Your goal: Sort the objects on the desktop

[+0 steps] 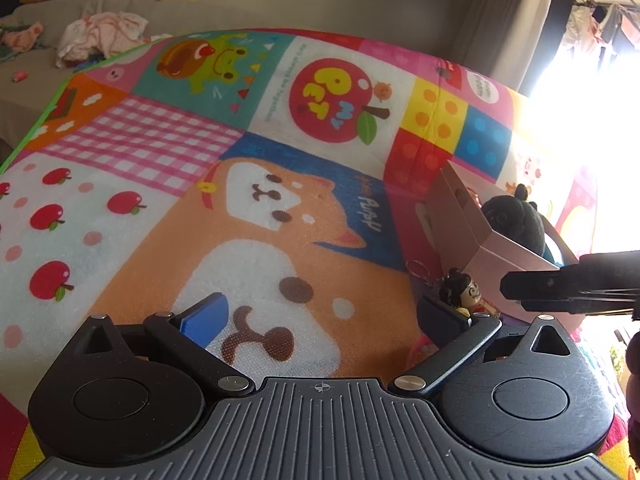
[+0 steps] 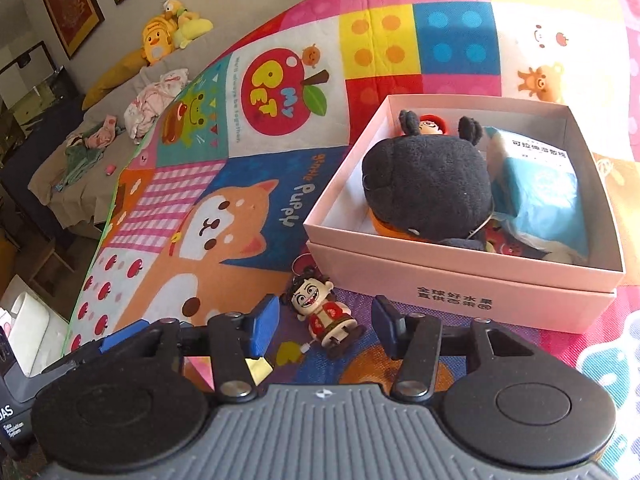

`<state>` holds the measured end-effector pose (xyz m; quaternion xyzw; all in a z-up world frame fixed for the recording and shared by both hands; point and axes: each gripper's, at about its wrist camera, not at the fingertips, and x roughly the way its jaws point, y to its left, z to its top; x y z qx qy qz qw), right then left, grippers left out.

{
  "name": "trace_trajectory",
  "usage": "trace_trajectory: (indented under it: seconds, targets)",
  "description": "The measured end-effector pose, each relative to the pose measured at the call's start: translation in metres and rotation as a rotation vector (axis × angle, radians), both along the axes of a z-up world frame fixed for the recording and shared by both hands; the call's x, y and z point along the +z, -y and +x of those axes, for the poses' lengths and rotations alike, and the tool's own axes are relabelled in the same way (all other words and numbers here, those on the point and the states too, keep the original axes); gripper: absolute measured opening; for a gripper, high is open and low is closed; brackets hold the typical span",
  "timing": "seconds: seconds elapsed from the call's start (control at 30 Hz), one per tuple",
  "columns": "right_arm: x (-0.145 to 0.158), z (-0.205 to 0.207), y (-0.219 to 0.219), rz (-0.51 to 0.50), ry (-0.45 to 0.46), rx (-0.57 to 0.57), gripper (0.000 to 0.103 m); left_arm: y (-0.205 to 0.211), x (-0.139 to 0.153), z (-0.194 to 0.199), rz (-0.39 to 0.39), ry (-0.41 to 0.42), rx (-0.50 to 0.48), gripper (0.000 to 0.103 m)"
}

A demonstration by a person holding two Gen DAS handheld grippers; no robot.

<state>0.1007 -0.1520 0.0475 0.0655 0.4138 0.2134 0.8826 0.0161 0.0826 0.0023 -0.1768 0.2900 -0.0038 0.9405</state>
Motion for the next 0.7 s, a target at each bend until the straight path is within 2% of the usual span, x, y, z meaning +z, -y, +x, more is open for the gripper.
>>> trace_trajectory:
  seconds: [0.17,0.27,0.3,0.47,0.63,0.67,0.7]
  targets:
    - [-0.015,0.013,-0.015,-0.035,-0.026,0.019,0.050,-0.001,0.000,-0.001,-0.006,0.001,0.000,0.103]
    - [-0.019,0.009,-0.012,-0.050,-0.049,0.040,0.033,-0.002,0.000,-0.001,-0.013,0.002,-0.001,0.103]
    - [-0.020,0.005,-0.007,-0.055,-0.053,0.041,0.031,-0.002,0.000,-0.001,-0.014,0.002,-0.001,0.103]
    - [-0.018,-0.021,0.025,-0.113,-0.016,-0.004,0.031,-0.002,0.000,-0.001,-0.012,0.002,-0.001,0.103]
    - [-0.020,-0.044,0.063,-0.201,0.041,-0.125,0.032,-0.001,0.000,-0.001,-0.003,-0.001,-0.001,0.103]
    - [-0.021,-0.048,0.070,-0.198,0.039,-0.134,0.037,-0.001,0.000,-0.001,-0.001,-0.002,-0.001,0.103]
    - [-0.021,-0.052,0.076,-0.182,0.034,-0.140,0.051,0.000,0.000,0.000,0.002,-0.003,0.000,0.103]
